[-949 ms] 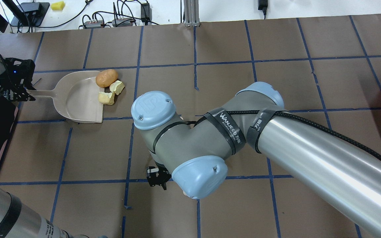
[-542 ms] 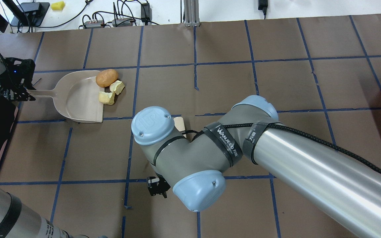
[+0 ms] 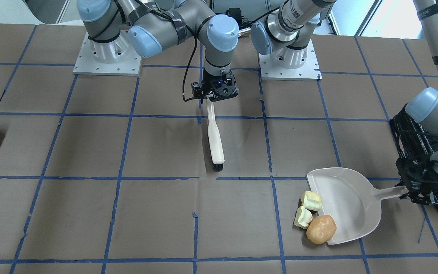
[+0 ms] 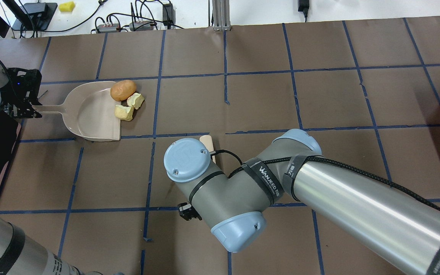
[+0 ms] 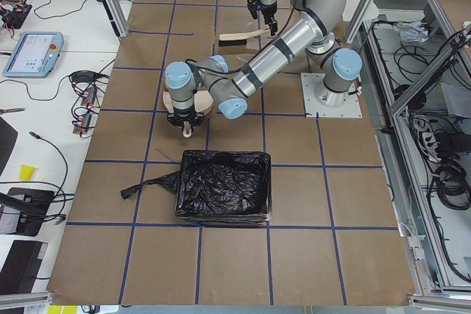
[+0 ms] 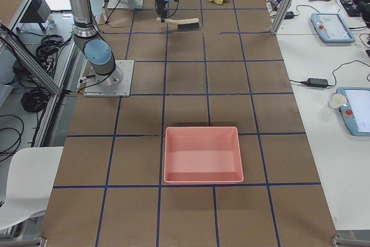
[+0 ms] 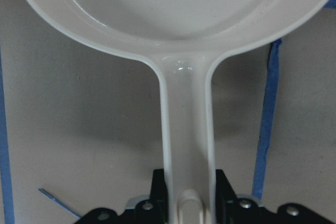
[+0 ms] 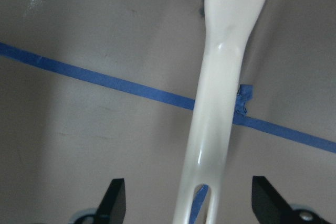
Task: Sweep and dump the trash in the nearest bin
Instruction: 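Reach the right gripper down and grasp the white brush handle, then sweep the bread roll and cake cubes into the dustpan with the right-held brush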
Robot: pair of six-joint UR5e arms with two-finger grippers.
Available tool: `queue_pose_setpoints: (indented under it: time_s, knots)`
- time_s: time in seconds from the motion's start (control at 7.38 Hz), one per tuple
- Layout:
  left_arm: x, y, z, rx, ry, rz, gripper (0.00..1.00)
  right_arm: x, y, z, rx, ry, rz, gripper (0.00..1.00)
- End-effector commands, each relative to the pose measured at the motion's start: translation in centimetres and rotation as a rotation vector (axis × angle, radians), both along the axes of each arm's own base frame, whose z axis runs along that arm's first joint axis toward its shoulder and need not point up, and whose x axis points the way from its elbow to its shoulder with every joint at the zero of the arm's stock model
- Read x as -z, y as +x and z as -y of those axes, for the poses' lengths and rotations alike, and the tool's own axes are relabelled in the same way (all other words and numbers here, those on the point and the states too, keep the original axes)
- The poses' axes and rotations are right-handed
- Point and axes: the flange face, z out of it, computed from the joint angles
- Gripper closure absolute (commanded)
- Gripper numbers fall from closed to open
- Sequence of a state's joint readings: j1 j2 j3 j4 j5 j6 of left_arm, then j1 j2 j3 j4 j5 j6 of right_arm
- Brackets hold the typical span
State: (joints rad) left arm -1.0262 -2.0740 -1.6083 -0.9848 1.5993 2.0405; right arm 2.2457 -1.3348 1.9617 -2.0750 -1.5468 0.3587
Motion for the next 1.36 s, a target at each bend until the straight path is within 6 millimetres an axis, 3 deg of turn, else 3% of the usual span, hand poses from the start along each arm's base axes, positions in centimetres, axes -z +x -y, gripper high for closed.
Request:
queue_pose_setpoints:
  time_s: [0.0, 0.14, 0.41, 0.54, 0.81, 1.08, 1.22]
  knots:
    - [0.1, -0.1, -0.1, -0.002, 0.001, -0.003, 0.98, 0.2, -0.2, 0.2, 0.003, -0.001, -0.004, 0.81]
    - [0.1, -0.1, -0.1, -0.003, 0.0, -0.005, 0.98, 0.1, -0.2, 0.2, 0.003, -0.004, -0.002, 0.94]
    - [-0.1, -0.2, -0.1, -0.001, -0.003, -0.006, 0.98, -0.8, 0.0, 0.6, 0.005, -0.026, 0.009, 0.98]
    - [-0.3, -0.3, -0.1, -0.007, -0.006, -0.005, 0.98, -2.4, 0.1, 1.9, 0.028, -0.054, 0.027, 0.98]
    - [-0.2, -0.1, -0.1, -0.009, -0.004, -0.002, 0.98, -8.6, 2.3, 6.9, 0.212, -0.098, 0.066, 1.0]
    - [-0.2, -0.1, -0.1, -0.009, -0.004, -0.002, 0.98, -10.8, 6.9, 12.7, 0.325, -0.055, 0.025, 1.0]
    - [0.1, -0.2, -0.2, -0.008, 0.005, 0.001, 0.98, -10.7, 9.9, 16.1, 0.362, -0.014, 0.034, 1.0]
